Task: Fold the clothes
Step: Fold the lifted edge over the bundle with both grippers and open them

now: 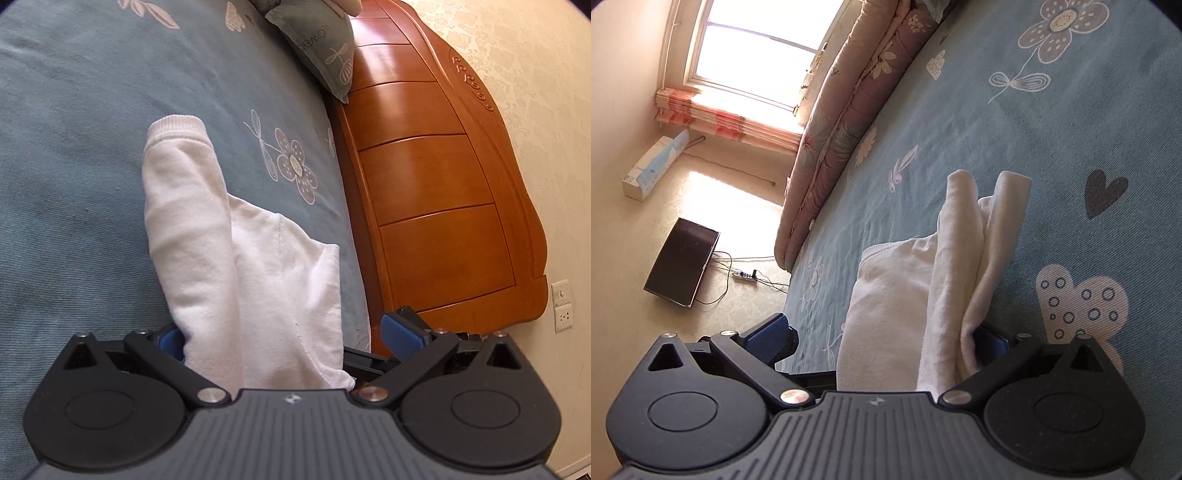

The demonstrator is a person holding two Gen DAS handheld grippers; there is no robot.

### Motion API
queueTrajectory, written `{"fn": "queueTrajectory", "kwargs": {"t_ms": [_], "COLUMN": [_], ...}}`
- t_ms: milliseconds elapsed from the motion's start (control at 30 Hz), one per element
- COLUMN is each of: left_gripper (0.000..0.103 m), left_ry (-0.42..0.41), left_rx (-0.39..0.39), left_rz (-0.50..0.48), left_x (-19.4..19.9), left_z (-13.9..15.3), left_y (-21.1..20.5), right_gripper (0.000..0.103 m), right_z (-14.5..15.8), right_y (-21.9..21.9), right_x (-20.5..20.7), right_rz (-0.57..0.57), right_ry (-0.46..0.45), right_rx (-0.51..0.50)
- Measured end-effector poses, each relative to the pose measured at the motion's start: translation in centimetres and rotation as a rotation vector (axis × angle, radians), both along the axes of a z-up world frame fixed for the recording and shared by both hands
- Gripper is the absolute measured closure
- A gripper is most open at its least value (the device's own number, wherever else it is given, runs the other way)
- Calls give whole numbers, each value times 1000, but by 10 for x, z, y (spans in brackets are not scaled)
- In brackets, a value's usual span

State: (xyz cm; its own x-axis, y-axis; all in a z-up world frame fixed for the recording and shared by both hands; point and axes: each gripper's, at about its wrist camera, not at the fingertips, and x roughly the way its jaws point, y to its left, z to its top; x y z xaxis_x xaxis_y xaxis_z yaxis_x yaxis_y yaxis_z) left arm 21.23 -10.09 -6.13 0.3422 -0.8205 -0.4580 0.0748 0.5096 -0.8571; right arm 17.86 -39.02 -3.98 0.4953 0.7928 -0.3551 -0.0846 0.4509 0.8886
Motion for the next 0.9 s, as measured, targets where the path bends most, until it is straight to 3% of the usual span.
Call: {"fn": "queueTrajectory", "kwargs": {"t_ms": [367,733,900], "left_gripper": [1,1,1], "left_ry": [5,16,9], "left_rx": [-19,-61,-73], "left_rz": [-117,-247,-280], "left_x": [33,81,95], "left_z": [3,-6,-9], "left_y": [-89,-192,-221], "right_gripper": [0,0,0], "right_z": [15,26,29], "right_y": [-80,-174,-207], "right_x": [2,22,34], "right_rz": [-96,-193,-222], "right_ry": [-43,-69,-80], "right_rx": [-42,-146,-198]}}
